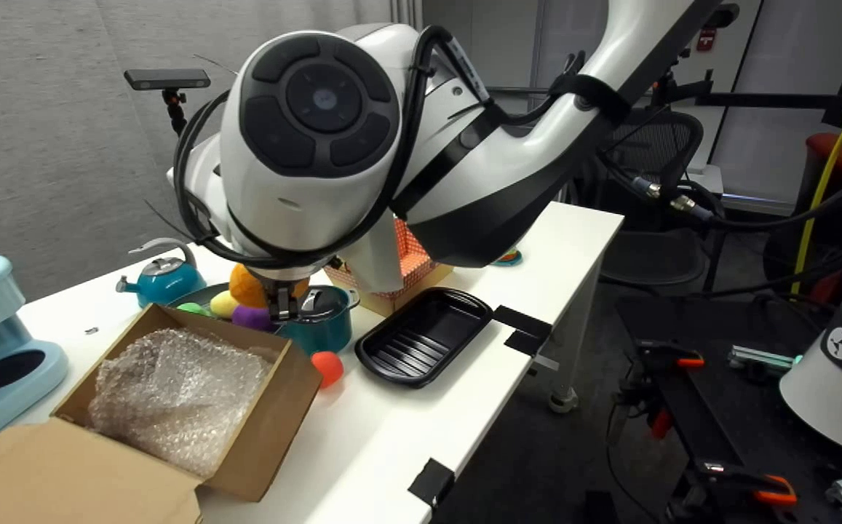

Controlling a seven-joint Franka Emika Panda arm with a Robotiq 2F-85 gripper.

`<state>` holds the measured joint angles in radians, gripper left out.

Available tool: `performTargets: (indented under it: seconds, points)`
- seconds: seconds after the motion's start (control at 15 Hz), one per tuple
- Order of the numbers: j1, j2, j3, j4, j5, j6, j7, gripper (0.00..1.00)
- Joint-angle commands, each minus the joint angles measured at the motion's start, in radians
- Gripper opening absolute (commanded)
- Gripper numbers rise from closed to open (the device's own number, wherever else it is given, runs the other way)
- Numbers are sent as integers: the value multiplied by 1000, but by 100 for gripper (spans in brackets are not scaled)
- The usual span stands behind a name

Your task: Move the pineapple plushie from the right box to the left box then put the right box on the black plate

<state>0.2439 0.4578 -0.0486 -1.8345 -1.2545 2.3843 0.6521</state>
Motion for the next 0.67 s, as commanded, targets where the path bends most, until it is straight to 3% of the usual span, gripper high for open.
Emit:
performTargets:
  seconds: [0.0,0.33,0.6]
  points:
    - [-39,0,33,5,-73,69,51,6]
    - [-97,14,65,-3,-37,300,-11,6]
    - [-110,21,52,-4,-29,406,-58,6]
